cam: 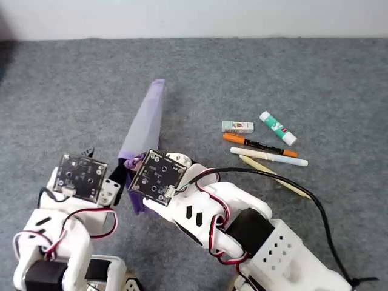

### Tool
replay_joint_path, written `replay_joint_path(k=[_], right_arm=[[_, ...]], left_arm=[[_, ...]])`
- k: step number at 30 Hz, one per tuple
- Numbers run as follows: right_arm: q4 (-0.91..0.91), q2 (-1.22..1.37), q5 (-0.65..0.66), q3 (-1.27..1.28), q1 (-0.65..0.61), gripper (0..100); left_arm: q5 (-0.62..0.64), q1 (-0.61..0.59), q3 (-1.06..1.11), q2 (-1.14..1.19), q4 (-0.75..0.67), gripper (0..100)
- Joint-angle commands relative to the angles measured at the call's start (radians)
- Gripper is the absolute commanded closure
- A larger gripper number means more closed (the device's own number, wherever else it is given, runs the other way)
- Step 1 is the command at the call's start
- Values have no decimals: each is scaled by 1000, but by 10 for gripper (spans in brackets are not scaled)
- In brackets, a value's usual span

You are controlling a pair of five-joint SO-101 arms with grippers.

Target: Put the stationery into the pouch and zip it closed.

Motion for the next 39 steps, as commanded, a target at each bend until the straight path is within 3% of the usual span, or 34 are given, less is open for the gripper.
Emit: replay_joint_path(k=[1, 4, 15, 23, 31, 39], right_arm=[[5, 1, 12, -14, -7, 991], [16, 1, 12, -14, -7, 991], [142, -71, 11, -14, -5, 991], [232, -119, 9, -6, -1, 991], [300, -288, 11, 112, 82, 991], [294, -383, 11, 158, 148, 991]], left_arm=[[-14, 83, 22, 9, -23, 799], [-12, 104, 48, 9, -52, 807], [-18, 2, 70, 11, -107, 986], [-12, -9, 70, 11, -98, 987], [-12, -233, 113, 12, -69, 987], [-17, -241, 119, 12, 14, 987]])
